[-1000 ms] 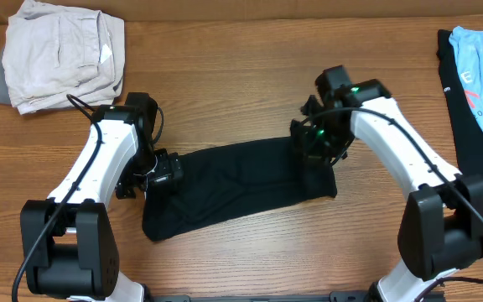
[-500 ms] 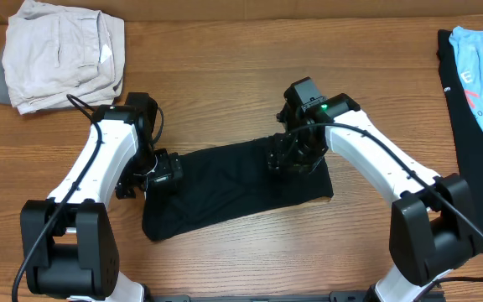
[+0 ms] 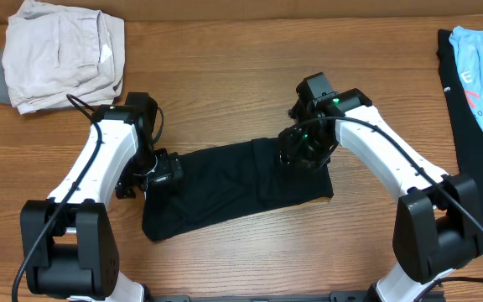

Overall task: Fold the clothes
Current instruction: 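Carry the right end leftward over the strip and lay it down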

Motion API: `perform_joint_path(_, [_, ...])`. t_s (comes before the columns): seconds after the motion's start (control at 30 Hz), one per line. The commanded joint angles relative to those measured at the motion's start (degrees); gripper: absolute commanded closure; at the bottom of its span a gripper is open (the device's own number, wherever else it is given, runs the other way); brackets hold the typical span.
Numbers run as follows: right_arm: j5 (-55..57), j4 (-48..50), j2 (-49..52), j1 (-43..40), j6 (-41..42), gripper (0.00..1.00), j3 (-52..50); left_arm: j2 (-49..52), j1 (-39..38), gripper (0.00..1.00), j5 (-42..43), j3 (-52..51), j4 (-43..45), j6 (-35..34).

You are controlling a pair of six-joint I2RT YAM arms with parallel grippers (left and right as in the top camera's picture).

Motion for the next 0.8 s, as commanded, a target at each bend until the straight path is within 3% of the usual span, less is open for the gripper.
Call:
perform_joint_path(0.0, [-0.35, 2.03, 0.07, 1.11, -0.20, 0.60, 0.55, -0.52, 0.24, 0.00, 0.48, 0.74, 0.15, -0.76])
perform_joint_path(0.27, [-1.79, 8.41, 2.95, 3.61, 4.72, 0.83, -5.22, -0.52, 0.24, 0.00, 0.46, 0.74, 0.13, -0.74])
perform_joint_path(0.5, [-10.14, 12.90, 8.15, 3.69, 5.16, 0.84, -7.67, -0.52, 0.24, 0.00, 0.46, 0.74, 0.11, -0.74])
perform_joint_path(0.6, [-13.35, 12.94, 10.80, 3.67, 5.09, 0.95, -7.67, -0.52, 0.24, 0.00, 0.46, 0.74, 0.11, -0.74])
perform_joint_path(0.77, [-11.82, 10.62, 8.70, 3.58, 5.14, 0.96, -6.05, -0.52, 0.24, 0.00, 0.44, 0.74, 0.09, -0.74])
